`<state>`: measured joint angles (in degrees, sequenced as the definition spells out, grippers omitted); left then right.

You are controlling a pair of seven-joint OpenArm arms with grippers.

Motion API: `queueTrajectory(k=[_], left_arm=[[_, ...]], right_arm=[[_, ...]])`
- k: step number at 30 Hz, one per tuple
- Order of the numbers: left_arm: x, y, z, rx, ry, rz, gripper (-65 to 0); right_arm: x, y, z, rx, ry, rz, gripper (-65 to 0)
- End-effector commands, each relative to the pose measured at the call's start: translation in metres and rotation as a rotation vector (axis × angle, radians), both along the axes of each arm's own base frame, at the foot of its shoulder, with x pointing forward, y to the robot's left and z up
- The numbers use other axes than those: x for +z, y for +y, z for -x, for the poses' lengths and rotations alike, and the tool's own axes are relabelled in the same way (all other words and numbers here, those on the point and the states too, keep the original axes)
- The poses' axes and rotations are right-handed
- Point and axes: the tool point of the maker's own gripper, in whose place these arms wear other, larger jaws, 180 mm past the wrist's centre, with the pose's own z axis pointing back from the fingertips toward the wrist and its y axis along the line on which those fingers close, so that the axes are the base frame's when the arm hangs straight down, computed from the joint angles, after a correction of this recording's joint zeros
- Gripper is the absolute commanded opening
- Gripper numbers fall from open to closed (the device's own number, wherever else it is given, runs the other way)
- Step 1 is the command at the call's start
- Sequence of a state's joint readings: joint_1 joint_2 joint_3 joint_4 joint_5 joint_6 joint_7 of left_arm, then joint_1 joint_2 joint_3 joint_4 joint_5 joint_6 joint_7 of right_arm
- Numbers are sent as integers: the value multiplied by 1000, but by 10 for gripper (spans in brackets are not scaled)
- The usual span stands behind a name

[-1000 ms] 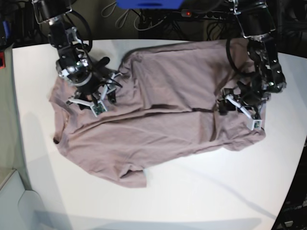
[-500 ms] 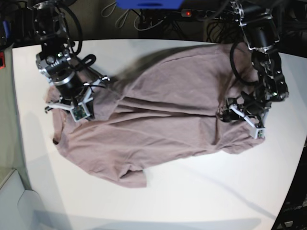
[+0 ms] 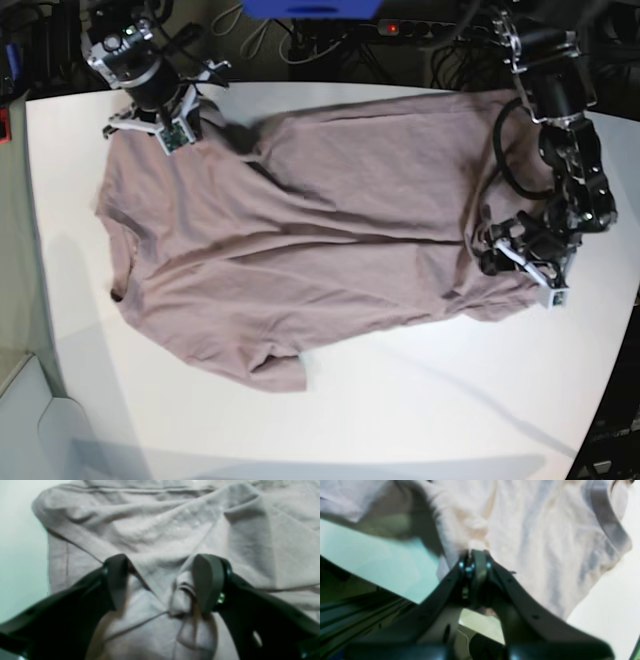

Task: Layout the t-shirt on the table in an organized manner, then fold the t-shirt properly
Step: 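Move the right gripper to the collar and the left to the hem corner, then grasp the shirt's shoulder corners with both grippers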

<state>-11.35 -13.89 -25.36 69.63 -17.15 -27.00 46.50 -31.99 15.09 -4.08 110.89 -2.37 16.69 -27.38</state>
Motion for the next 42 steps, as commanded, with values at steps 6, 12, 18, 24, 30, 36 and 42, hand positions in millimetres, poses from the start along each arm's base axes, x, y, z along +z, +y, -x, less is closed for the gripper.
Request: queueTrajectory(k=[6, 12, 18, 24, 30, 36, 42], left_arm=[[34, 24, -20, 13, -85, -46, -238], [53, 48, -23, 21, -106, -99, -238], [48, 40, 1, -11, -75, -91, -238], [48, 5, 43, -95, -51, -48, -240], [53, -53, 88, -182, -39, 0, -241], [36, -94, 123, -176, 27, 93, -241], [-16, -82, 150, -138, 197, 82, -241]], right_arm=[[0, 2, 15, 4, 10, -17, -413], [0, 1, 25, 5, 28, -15, -292], [15, -31, 14, -67, -24, 40, -287], [44, -57, -39, -127, -166, 77, -285], [67, -56, -97, -162, -288, 39, -285], [36, -44, -126, -108, -217, -16, -285], [-15, -40, -133, -97, -79, -63, -286]])
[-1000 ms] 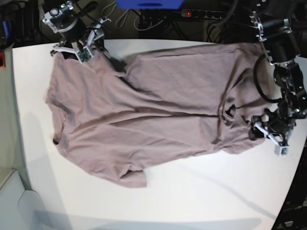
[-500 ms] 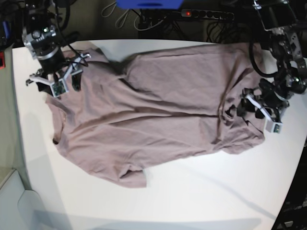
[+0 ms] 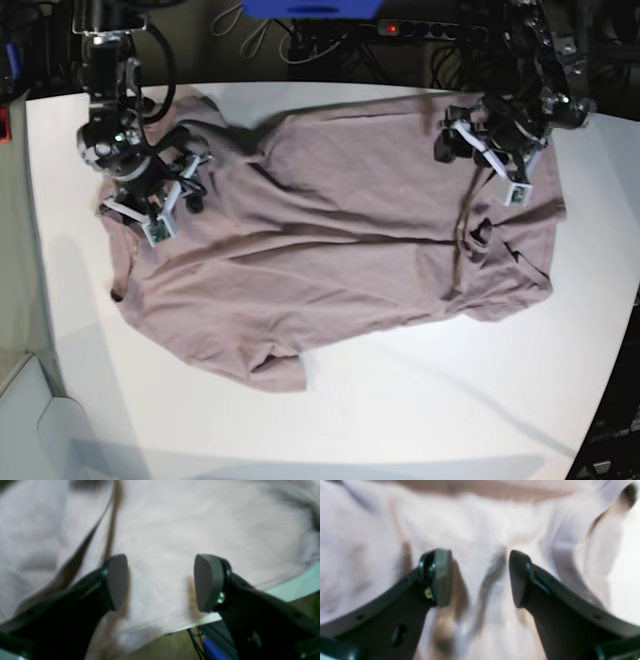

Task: Layout the t-shirt on the table in an organized manner, then fold the t-shirt properly
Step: 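Grasp the shirt's shoulder corners with both grippers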

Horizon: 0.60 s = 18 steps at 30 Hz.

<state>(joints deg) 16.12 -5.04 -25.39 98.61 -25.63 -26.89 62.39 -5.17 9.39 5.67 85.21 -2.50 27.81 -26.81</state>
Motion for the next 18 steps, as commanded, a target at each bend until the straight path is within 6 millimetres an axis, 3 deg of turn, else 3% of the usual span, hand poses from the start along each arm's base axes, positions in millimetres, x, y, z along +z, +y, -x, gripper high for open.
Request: queueTrajectory(k=[1, 4, 7, 12, 15, 18], left_arm=[[0, 6, -2, 6, -7, -12, -241], [-18, 22, 14, 5, 65, -66, -241], [-23, 36, 26, -3, 100, -103, -241], [-17, 82, 41, 26, 126, -196, -241], [-10, 110, 47, 69, 128, -240, -241], [-1, 121, 48, 34, 104, -252, -242]], right_arm=[[11, -5, -14, -7, -44, 2, -286], [4, -10, -23, -18, -26, -2, -286], [0, -31, -29, -29, -7, 33, -286], [2, -62, -31, -36, 8, 100, -286], [-3, -78, -17, -31, 35, 142, -286], [0, -77, -1, -6, 33, 165, -286]])
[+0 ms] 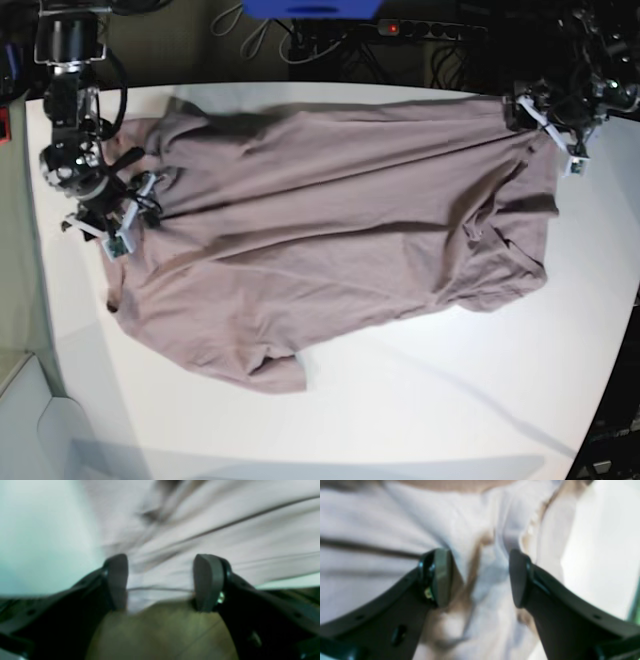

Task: Layout the t-shirt on the table in an organized manner, then fold the t-shirt properly
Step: 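Grasp the shirt's shoulder corners with both grippers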

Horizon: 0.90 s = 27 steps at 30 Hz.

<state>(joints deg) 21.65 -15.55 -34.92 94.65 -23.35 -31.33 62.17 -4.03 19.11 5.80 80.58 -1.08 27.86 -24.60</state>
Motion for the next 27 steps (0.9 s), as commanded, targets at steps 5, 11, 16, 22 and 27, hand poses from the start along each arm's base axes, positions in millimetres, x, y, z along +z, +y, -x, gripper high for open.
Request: queueTrajectory(k=[5, 11, 16, 22, 27], left_arm=[[33, 5, -18, -67, -113, -21, -242], [71, -17, -35, -127, -236, -61, -239], [68, -27, -18, -140, -183, -60, -238], [53, -19, 14, -109, -74, -69, -238], [49, -10, 22, -104, -36, -118, -238]], right_arm=[[25, 8, 13, 46, -46, 53, -286], [68, 31, 17, 111, -158, 67, -285], [83, 45, 35, 153, -184, 73, -284], [75, 62, 84, 186, -114, 51, -223], [62, 68, 105, 174, -60, 21, -212]])
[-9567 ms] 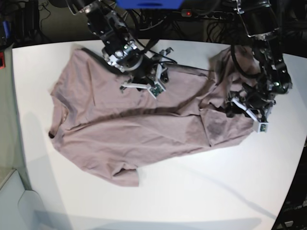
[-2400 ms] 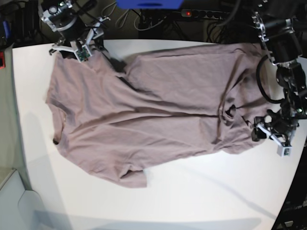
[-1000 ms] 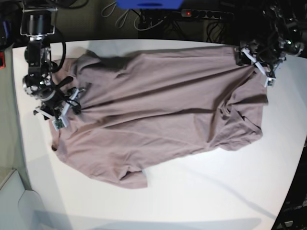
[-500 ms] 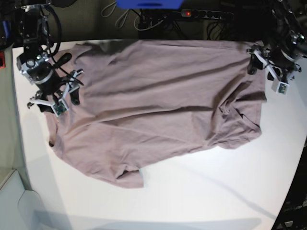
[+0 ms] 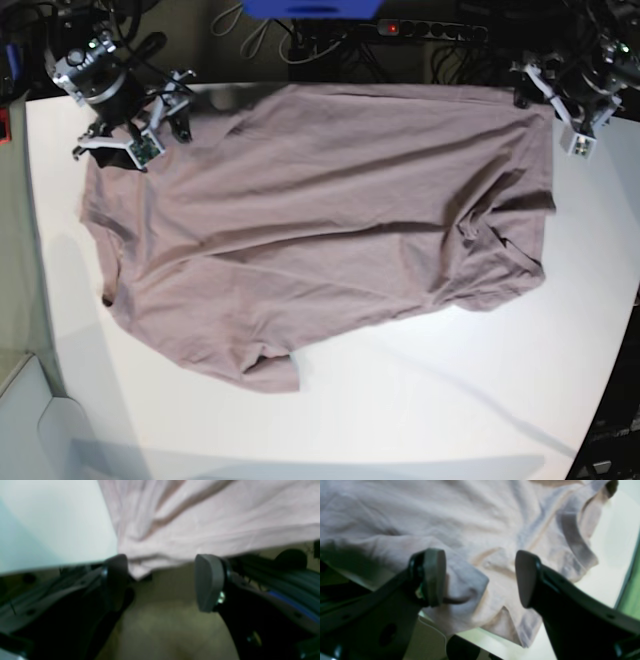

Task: Layout the t-shirt on the table in an organized manner, then fold the t-shirt properly
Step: 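Grasp the shirt's shoulder corners with both grippers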

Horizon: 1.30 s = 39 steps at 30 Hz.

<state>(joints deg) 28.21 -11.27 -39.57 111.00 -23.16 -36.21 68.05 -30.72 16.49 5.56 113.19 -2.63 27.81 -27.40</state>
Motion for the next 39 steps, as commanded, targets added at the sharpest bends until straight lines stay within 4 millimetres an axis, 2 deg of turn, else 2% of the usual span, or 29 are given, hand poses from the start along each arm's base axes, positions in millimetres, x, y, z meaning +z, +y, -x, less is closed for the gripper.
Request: queueTrajectory(k=[1, 4, 6, 16, 20, 26, 34, 39], left_arm=[[3, 10, 2, 6, 13, -57, -238], [-4, 17, 9, 26, 51, -104, -238], [-8, 18, 4, 42, 52, -107, -238], [-71, 18, 20, 130, 215, 17, -242], [-85, 15, 27, 146, 253, 55, -244], [-93, -16, 8, 46, 191, 93, -361], [-103, -23, 11, 50, 209, 127, -391], [-96, -20, 8, 43, 195, 112, -541]], right_arm=[[6, 1, 1, 7, -20, -7, -212], [2, 2, 8, 8, -1, -10, -211], [0, 1, 11, 7, 8, -10, -211], [-20, -8, 12, -19, 57, -6, -213], [-32, -12, 19, -32, 91, -11, -214], [-44, -9, 20, -58, 116, -33, -214], [-46, -7, 22, -63, 121, -43, -215], [-46, -6, 22, -65, 122, -45, -215]])
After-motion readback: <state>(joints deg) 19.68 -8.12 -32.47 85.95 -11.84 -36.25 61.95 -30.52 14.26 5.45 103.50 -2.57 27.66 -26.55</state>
